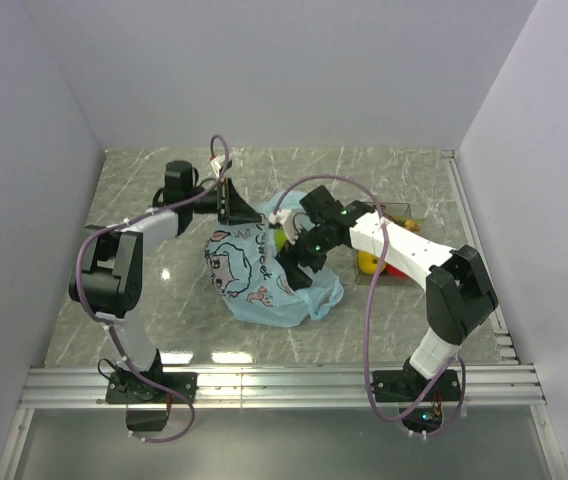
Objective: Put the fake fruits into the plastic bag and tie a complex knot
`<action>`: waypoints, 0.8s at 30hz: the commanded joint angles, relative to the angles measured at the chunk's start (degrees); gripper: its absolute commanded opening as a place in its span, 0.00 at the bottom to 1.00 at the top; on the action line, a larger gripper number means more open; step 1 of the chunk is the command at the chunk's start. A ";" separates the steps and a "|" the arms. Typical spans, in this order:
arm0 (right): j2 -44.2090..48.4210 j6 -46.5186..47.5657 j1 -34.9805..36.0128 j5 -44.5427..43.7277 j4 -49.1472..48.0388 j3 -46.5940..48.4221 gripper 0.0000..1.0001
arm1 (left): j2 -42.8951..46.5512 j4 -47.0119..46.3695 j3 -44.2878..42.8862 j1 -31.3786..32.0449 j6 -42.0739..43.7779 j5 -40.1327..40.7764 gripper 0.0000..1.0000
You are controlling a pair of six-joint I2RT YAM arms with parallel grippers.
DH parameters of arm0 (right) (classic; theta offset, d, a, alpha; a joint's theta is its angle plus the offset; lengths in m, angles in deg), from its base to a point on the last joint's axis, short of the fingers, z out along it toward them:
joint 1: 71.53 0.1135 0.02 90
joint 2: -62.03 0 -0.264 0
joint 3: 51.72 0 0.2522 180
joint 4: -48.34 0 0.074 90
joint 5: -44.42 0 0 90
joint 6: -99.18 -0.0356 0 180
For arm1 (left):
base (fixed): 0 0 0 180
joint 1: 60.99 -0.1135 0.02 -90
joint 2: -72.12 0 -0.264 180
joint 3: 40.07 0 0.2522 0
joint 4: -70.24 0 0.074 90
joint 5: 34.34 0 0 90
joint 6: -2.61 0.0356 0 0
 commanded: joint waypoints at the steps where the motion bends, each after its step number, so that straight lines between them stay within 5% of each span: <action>1: 1.65 2.84 1.83 -0.57 -0.05 -2.51 0.91 | 3.27 50.16 -14.07 0.26 49.78 6.78 0.22; 2: 1.66 2.76 1.92 -0.40 -0.05 -2.86 0.89 | 3.61 58.40 -15.14 -0.08 52.75 9.93 0.26; 7: 4.90 0.74 1.83 0.30 -1.36 -4.80 0.82 | 9.75 66.83 -17.77 -2.37 65.75 21.19 0.40; 12: 13.77 -5.67 -0.18 1.01 -4.70 -7.60 0.90 | 13.20 65.09 -22.34 -1.15 70.10 29.90 0.75; 21: 21.70 -20.44 -14.67 0.57 -4.19 -11.30 0.94 | 7.23 62.80 -34.82 10.97 77.30 45.38 0.84; 22: 21.44 -20.71 -17.30 1.09 -2.53 -11.65 0.94 | 5.91 61.84 -35.62 12.03 78.44 46.17 0.94; 24: 21.35 -22.99 -18.82 0.49 -1.20 -12.71 0.94 | 3.81 61.04 -38.07 14.93 80.89 48.37 0.95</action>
